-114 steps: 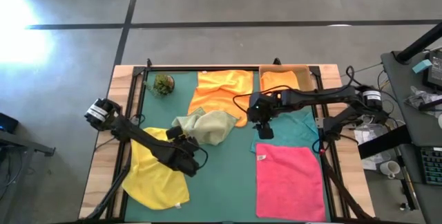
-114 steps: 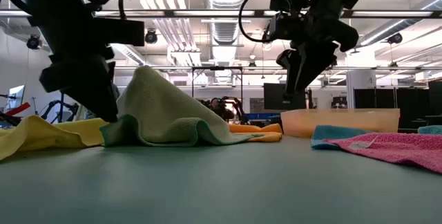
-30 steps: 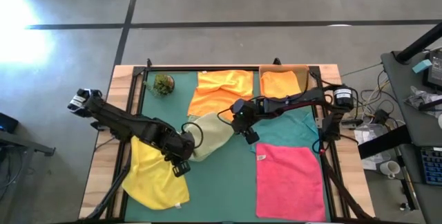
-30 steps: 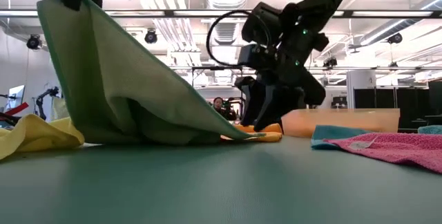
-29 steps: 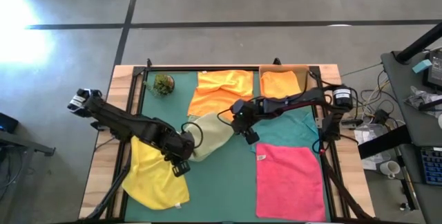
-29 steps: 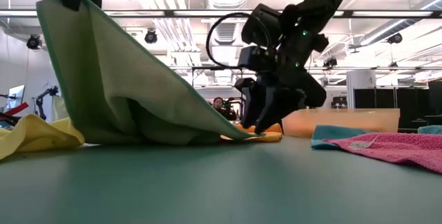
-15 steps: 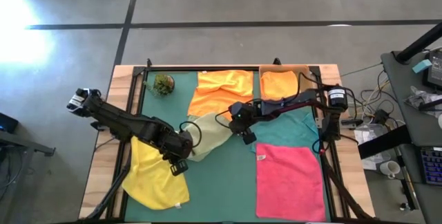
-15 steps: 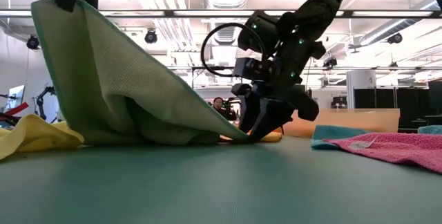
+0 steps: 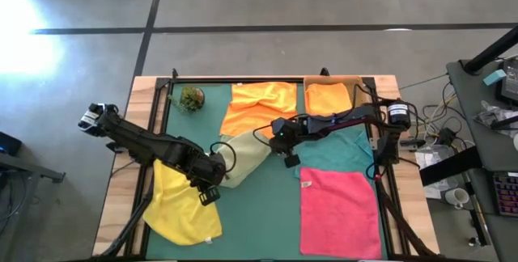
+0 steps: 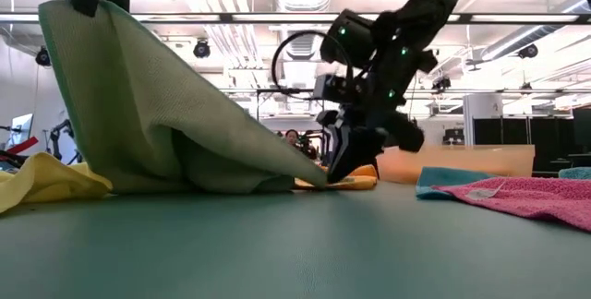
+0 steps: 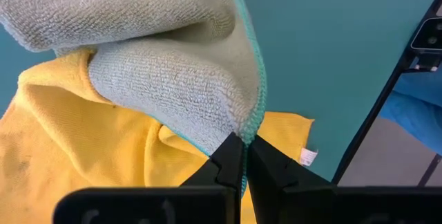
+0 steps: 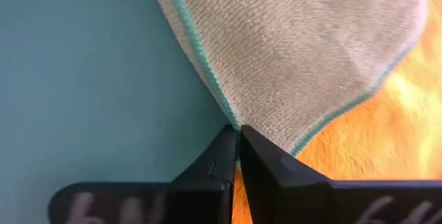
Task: Fold microfiber towels
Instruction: Fold the light green microfiber towel
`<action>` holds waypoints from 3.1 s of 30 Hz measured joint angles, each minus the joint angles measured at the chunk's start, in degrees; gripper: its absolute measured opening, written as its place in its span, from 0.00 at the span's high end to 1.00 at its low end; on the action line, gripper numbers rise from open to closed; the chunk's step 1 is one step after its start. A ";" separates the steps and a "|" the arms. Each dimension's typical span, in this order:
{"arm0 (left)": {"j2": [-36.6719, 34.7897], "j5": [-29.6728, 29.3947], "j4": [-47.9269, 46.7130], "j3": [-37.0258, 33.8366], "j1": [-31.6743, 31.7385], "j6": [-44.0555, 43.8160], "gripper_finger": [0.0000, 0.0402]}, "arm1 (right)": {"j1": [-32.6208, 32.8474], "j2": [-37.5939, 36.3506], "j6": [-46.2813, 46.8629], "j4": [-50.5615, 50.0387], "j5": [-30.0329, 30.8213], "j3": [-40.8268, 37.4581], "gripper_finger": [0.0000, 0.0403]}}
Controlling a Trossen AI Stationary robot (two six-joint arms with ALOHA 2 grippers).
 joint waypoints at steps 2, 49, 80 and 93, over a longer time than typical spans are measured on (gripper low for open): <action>0.00 0.02 0.03 -0.01 -0.01 0.00 1.00 | 0.10 -1.69 1.68 -2.12 -0.04 0.00 0.98; 0.00 -15.07 -26.42 36.24 0.59 32.96 1.00 | 26.40 -27.38 33.24 -37.64 50.15 28.26 0.98; 0.00 2.31 -26.40 38.57 3.39 17.94 1.00 | 31.62 -27.62 48.39 -50.01 44.07 35.55 0.98; 0.02 -0.41 -26.45 34.82 3.08 25.25 1.00 | 35.75 -27.36 55.15 -55.66 44.09 34.95 0.98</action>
